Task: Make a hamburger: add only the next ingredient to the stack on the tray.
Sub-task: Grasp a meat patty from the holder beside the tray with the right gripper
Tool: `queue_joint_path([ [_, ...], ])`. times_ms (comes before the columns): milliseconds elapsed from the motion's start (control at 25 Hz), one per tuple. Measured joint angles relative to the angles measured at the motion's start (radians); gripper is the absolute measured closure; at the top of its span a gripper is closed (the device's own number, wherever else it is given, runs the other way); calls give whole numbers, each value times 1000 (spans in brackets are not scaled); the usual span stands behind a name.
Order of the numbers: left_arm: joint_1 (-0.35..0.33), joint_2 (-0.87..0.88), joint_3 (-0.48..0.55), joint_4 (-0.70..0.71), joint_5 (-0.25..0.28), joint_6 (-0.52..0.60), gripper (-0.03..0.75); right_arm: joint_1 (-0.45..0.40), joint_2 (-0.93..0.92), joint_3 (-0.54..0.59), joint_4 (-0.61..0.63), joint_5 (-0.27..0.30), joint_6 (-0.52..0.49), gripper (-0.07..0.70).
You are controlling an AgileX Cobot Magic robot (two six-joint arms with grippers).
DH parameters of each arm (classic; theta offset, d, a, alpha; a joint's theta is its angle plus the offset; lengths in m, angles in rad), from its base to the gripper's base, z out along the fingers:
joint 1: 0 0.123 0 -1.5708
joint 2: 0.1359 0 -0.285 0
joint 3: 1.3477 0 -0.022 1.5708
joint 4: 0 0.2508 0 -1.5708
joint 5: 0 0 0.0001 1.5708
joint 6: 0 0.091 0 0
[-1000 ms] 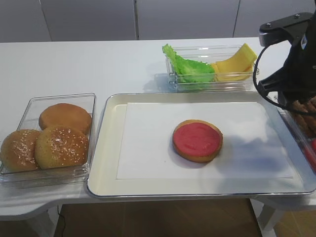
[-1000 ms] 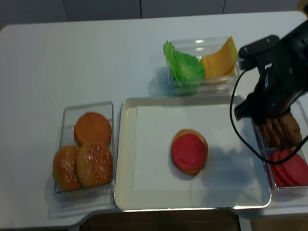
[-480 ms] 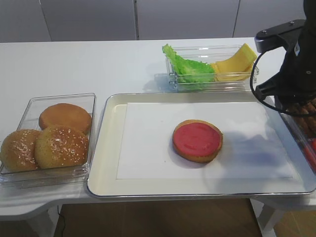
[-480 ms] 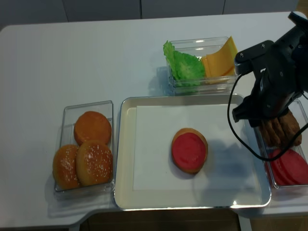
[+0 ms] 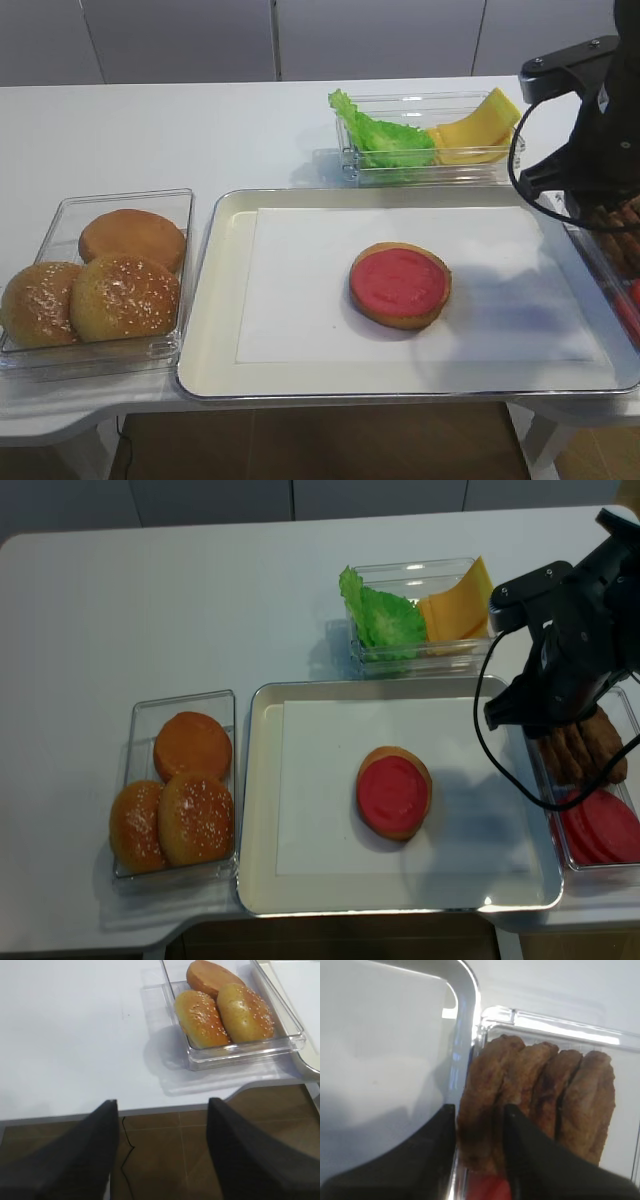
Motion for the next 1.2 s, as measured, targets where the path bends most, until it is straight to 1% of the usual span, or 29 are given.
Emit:
queue_joint_path([
  [120,0,0,0,0,0,0,299,0,0,0,-4,-2,18,402],
  [360,0,0,0,0,0,0,299,0,2,0,-8,-2,26,513],
  [520,0,0,0,0,0,0,299,0,2,0,-10,-2,28,542],
  [720,0,0,0,0,0,0,299,0,2,-6,-18,-2,30,606],
  [800,0,0,0,0,0,0,299,0,2,-6,-20,-2,30,617],
  [1080,0,0,0,0,0,0,299,0,2,-6,-24,1,31,626],
  [1120,0,0,0,0,0,0,299,0,2,-6,-26,1,31,608],
  [1200,0,0,0,0,0,0,299,0,2,-6,-31,1,31,523],
])
